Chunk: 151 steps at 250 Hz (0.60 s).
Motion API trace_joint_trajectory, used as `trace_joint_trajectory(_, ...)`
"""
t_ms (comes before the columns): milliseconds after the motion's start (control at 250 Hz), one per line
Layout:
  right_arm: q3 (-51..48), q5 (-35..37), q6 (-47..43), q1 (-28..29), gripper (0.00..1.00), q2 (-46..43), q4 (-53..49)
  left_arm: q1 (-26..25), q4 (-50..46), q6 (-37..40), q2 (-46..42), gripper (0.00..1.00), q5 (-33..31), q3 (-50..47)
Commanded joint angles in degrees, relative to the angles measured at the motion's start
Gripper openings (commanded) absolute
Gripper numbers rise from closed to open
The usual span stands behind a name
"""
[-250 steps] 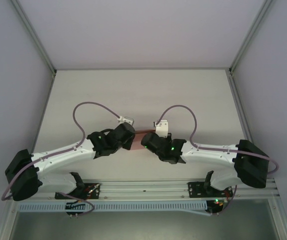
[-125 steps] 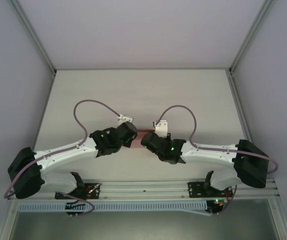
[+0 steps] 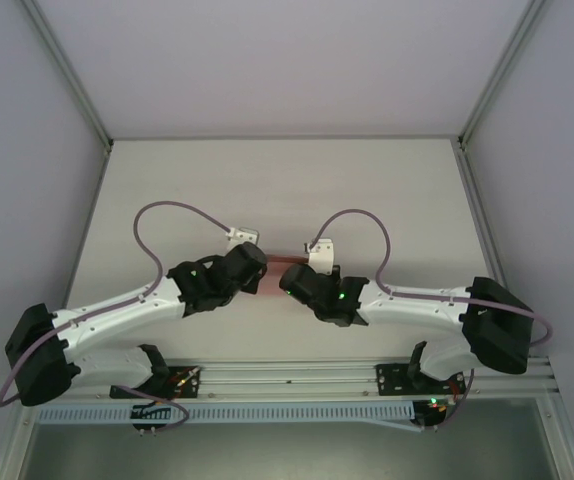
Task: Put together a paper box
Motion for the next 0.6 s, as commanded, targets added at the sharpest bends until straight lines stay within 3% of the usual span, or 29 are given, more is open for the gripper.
trace_joint_trajectory(0, -1.36, -4.18, -0.82, -0.03, 0.00, 2.59, -7.74, 0.36, -0.60, -2.01, 0.40, 0.14, 1.11, -0.78)
trace_joint_trajectory(76, -1.42, -4.23, -0.82, -0.03, 0.00, 2.49, -7.56, 0.31, -0.17, -2.26, 1.24, 0.11, 1.19, -1.47)
trace_joint_trajectory(172, -1.59, -4.67, -1.08, 0.06, 0.00, 2.30, -7.24, 0.40, 1.06, -2.77, 1.82, 0.00, 0.96, -2.86)
trace_joint_trajectory(599, -5.27, -9.88, -6.78, 1.88, 0.00, 3.36, -0.05, 0.40, 5.18, -7.32, 0.53, 0.00, 4.10, -11.27)
